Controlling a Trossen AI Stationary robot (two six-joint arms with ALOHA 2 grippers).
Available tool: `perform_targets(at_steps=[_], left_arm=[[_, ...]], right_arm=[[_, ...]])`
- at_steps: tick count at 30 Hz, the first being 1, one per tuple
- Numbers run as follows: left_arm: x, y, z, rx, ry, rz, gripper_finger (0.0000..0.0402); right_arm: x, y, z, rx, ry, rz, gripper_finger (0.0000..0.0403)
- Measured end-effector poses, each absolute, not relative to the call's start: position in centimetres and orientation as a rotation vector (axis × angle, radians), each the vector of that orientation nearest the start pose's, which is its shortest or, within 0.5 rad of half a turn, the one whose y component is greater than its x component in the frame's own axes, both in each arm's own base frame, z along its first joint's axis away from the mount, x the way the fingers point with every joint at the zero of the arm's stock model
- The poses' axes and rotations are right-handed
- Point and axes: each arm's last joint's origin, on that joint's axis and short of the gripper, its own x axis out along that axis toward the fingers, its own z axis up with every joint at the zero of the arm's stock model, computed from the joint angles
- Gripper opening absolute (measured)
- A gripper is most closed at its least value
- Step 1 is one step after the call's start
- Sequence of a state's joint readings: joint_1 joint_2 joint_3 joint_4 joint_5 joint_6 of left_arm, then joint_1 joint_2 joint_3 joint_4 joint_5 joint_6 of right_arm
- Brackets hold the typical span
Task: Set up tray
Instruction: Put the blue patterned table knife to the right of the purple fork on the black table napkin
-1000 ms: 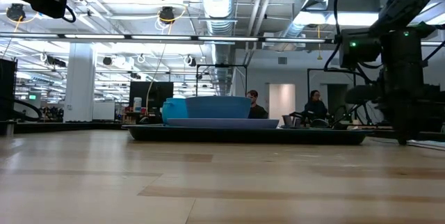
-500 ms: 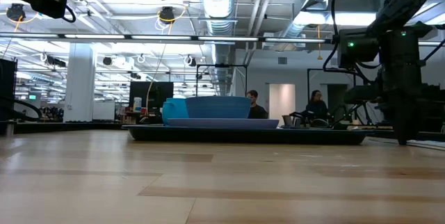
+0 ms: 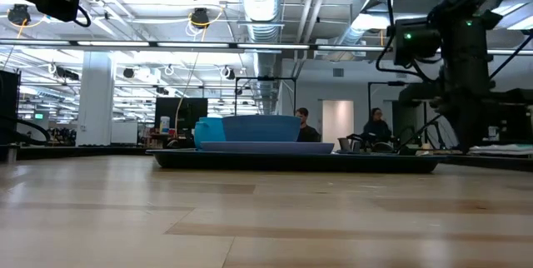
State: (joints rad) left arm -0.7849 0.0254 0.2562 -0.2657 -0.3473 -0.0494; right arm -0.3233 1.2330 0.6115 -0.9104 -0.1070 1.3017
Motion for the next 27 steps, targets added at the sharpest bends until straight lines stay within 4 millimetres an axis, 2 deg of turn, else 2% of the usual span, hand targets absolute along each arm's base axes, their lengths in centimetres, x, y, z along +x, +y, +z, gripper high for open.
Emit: perform_targets(at_steps=[9,20,22,27], left_arm=[[6.1,-4.7,22.1,-0.029,0.041,-0.438,0.018],[6.1,-4.7,22.1,-0.029,0.041,-0.438,0.018],[6.1,-4.7,22.1,-0.029,0.041,-0.438,0.018],[6.1,-4.7,22.1,-0.028,0.043,-0.439,0.018]], right_arm=[[16.8,-6.3,18.3,1.358,1.167,-1.149,0.0005],[18.4,-9.6,21.9,1.371,0.937,-1.059,0.0004],[18.8,-10.2,22.2,1.37,0.908,-1.06,0.0003],[20.6,-12.2,22.0,1.317,0.97,-1.047,0.0003]])
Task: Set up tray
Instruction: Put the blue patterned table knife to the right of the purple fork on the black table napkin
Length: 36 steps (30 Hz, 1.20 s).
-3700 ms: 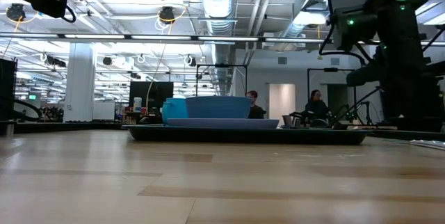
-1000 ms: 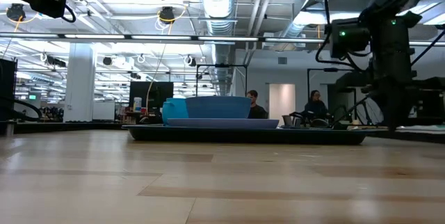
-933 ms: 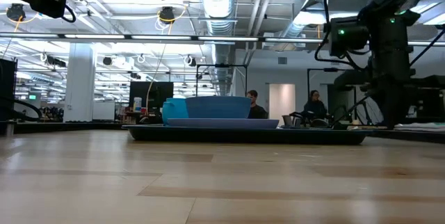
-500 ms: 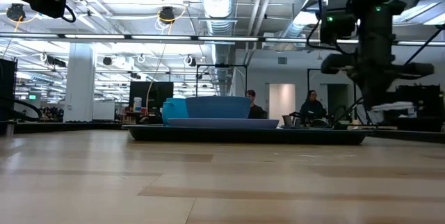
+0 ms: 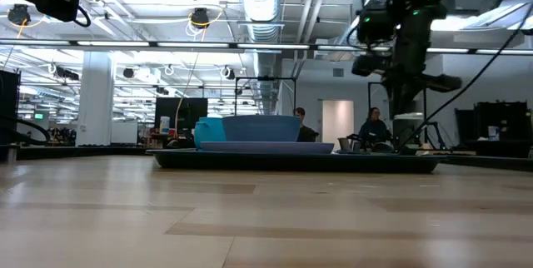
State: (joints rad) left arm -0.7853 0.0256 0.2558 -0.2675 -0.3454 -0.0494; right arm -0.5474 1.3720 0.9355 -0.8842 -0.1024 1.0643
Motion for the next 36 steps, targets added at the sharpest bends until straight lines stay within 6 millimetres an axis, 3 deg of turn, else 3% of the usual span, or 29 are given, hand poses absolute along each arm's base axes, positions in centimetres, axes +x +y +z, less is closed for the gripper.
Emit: perform_targets(at_steps=[8,12,25,36], left_arm=[[6.1,-4.7,22.0,-0.035,0.05,-0.438,0.018],[6.1,-4.7,22.0,-0.036,0.052,-0.438,0.018],[6.1,-4.7,22.0,-0.034,0.055,-0.438,0.018],[6.1,-4.7,22.0,-0.034,0.055,-0.438,0.018]], right_arm=[[23.2,-16.1,21.0,1.255,1.069,-1.022,0.0007],[23.8,-17.0,19.4,1.249,1.144,-0.999,0.0007],[24.5,-18.0,15.5,1.244,1.278,-1.009,0.0011],[24.9,-18.2,15.1,1.266,1.259,-0.996,0.0016]])
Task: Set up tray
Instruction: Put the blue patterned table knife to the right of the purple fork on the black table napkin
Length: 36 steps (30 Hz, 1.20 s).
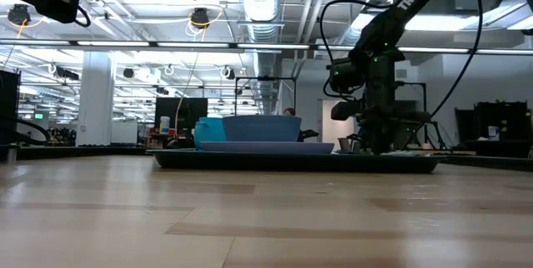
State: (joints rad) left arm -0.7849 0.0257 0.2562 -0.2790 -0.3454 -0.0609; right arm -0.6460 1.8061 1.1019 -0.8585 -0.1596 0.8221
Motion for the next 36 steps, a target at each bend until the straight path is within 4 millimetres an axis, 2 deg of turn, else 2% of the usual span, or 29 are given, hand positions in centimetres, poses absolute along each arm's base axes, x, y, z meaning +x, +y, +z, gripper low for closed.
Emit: perform_targets(at_steps=[15,36], left_arm=[[6.06,-4.67,22.0,-0.034,0.055,-0.438,0.018],[6.06,-4.66,22.0,-0.039,0.056,-0.438,0.018]], right_arm=[[24.93,-18.06,15.12,1.269,1.258,-0.998,0.006],[24.97,-17.99,15.16,1.29,1.259,-0.975,0.0068]])
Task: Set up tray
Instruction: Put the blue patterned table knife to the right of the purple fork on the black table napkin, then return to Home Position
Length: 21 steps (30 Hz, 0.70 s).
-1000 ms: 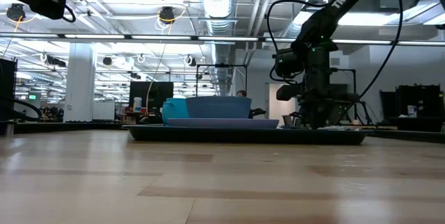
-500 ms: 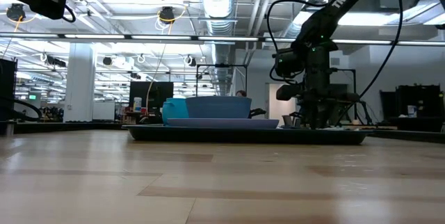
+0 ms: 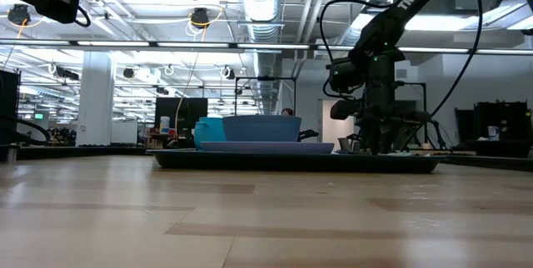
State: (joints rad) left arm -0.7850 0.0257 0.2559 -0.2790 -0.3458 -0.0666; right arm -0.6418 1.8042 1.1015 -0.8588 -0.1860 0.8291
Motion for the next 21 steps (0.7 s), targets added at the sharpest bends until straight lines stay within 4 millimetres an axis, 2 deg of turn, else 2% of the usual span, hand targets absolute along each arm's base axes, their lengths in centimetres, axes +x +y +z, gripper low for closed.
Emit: perform_targets(at_steps=[7,13,17,21], left_arm=[[6.1,-4.7,22.0,-0.039,0.057,-0.438,0.018],[6.1,-4.7,22.0,-0.04,0.056,-0.437,0.018],[6.1,-4.7,22.0,-0.041,0.054,-0.435,0.018],[6.1,-4.6,22.3,-0.066,0.025,-0.398,0.018]], right_arm=[[24.8,-17.9,16.1,1.279,1.235,-0.96,0.0068],[24.3,-17.5,18.3,1.264,1.16,-0.938,0.0068],[23.2,-16.6,21.1,1.206,1.126,-0.885,0.0068],[22.0,-13.8,25.3,1.018,1.051,-0.829,0.0068]])
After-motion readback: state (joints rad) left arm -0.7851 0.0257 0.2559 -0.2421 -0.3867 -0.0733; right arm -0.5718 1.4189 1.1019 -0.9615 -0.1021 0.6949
